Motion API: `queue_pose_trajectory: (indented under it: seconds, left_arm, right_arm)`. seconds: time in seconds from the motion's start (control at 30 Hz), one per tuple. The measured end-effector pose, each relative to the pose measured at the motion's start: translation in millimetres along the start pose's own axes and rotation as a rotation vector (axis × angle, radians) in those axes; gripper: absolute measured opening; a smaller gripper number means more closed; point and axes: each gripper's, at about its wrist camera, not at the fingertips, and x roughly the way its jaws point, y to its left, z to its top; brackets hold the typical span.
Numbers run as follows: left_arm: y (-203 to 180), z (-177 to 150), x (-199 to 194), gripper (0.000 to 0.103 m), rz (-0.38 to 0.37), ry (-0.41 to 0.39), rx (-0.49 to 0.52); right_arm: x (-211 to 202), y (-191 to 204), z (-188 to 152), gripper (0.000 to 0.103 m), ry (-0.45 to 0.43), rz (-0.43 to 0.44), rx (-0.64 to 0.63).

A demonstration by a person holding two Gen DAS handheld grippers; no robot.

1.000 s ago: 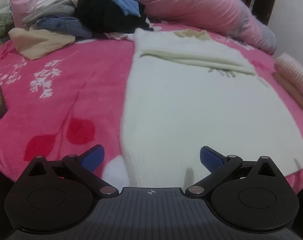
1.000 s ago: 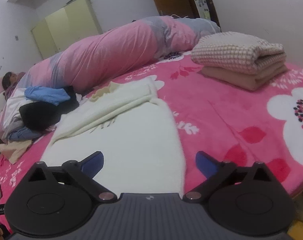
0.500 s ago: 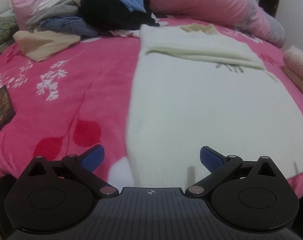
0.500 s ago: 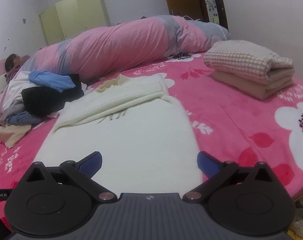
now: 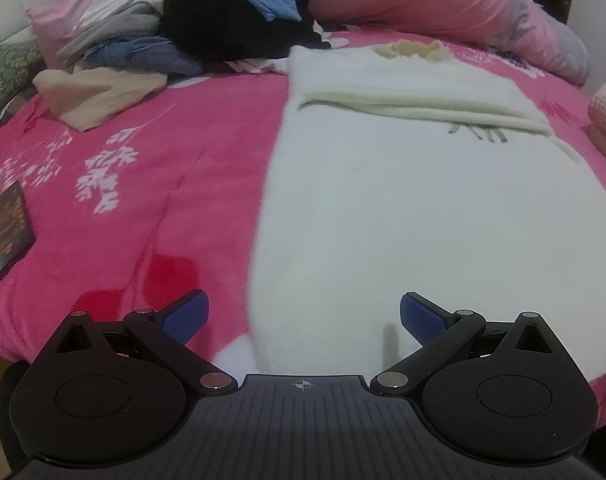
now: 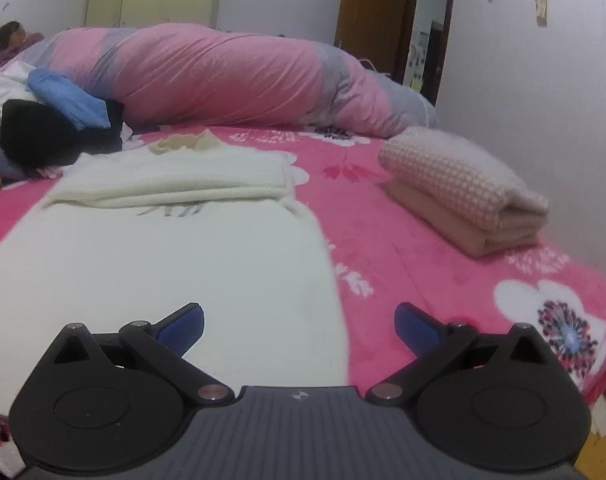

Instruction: Fold clothes

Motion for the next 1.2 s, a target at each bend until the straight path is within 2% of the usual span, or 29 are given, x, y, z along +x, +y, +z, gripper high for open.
queue_pose_trajectory:
  seconds: [0.17, 0.37, 0.47, 0.77, 0.93, 1.2]
  left_arm:
    - [-12, -2, 11, 0.103, 0.026, 0.02, 0.025]
    - [-20, -4, 20, 0.103, 0.058, 0.03, 0.043]
    - [-22, -4, 22, 0.103, 0.066, 0.032, 0.043]
    - [-26, -3, 23, 0.103, 0.089, 0.035, 0.057]
    - [-28, -3, 23, 0.103, 0.099, 0.035, 0.058]
    - [-31, -4, 21, 0.103, 0.116, 0.027, 0.08]
  right_arm:
    - [17, -1, -3, 0.103, 0.029, 0.002, -0.024]
    - [27, -12, -4, 0.103, -0.015, 0.014, -0.05]
    - [36, -18, -1, 0.103, 0.009, 0.021, -0.052]
    - [58, -34, -8, 0.103, 0.083, 0.132, 0.044]
    - [62, -40, -9, 0.103, 0.084, 0.169, 0.088]
    - [65, -43, -11, 0.093, 0.089, 0.198, 0.123]
